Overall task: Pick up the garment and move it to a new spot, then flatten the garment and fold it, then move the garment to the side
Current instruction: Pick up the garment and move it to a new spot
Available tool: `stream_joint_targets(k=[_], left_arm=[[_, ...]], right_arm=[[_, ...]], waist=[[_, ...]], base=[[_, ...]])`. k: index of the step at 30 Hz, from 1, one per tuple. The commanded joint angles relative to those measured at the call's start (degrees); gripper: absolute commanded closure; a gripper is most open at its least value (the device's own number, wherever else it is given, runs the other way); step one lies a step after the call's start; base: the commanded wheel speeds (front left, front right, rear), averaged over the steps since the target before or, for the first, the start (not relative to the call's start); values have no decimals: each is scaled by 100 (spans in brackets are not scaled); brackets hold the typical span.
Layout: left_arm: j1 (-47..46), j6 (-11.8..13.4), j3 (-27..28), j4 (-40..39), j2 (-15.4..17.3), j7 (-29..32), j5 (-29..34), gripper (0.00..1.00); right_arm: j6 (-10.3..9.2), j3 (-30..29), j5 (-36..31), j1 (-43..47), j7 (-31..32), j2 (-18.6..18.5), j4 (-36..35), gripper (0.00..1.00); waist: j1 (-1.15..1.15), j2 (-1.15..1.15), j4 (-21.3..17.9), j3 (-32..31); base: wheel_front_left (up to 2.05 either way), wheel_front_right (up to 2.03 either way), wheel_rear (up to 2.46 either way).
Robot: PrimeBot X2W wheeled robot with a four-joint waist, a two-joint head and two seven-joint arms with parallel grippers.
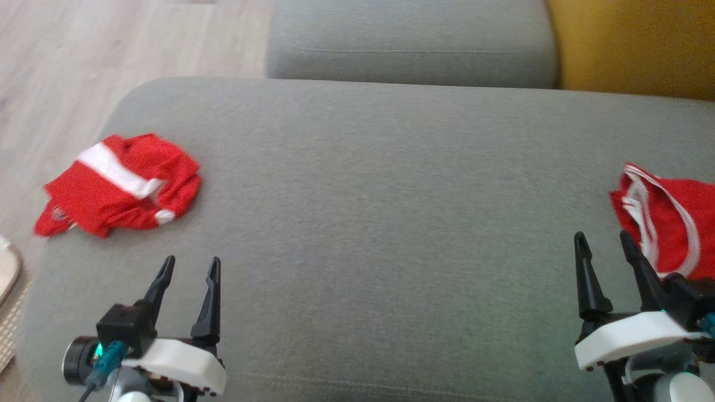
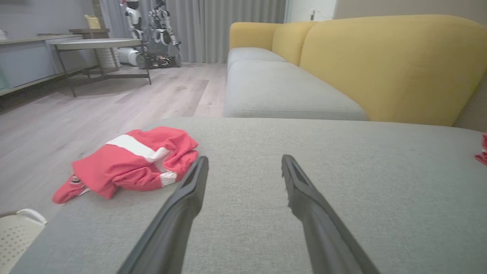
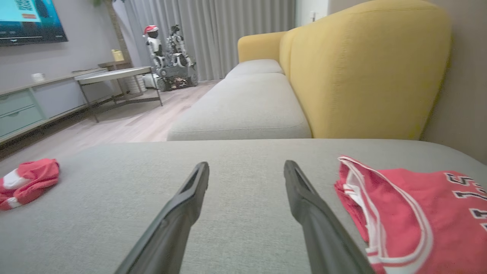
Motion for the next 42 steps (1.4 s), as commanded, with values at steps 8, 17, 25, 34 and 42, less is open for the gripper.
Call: stream_joint_targets(k=[8,17,25,34,42], left_arm=[[-471,81,331,-200,188,-29,-60,0],[-461,163,429,-213,267,-30,-104,0],[-415,208,457,-241,291,-51,-141,0],[-449,198,455,-258,292,-64,-208,0],[-1101,-71,594,-242,282,-138,-437,0]], right_arm=[[-4,299,-2,-67,9,-32,-370,0],[-4,463,38,-70,-17,-32,-389,0],[-4,499,58,-97,-17,-32,-355,0],[-4,601,85,-168,47,-32,-366,0],[-4,682,-43,-473,239,-32,-570,0]], waist=[[0,0,1039,-15],[0,0,1690,-7],[0,0,1854,18],[0,0,1762,123],[0,0,1382,795]], base=[[0,0,0],[0,0,0],[0,0,0],[0,0,0],[0,0,0]])
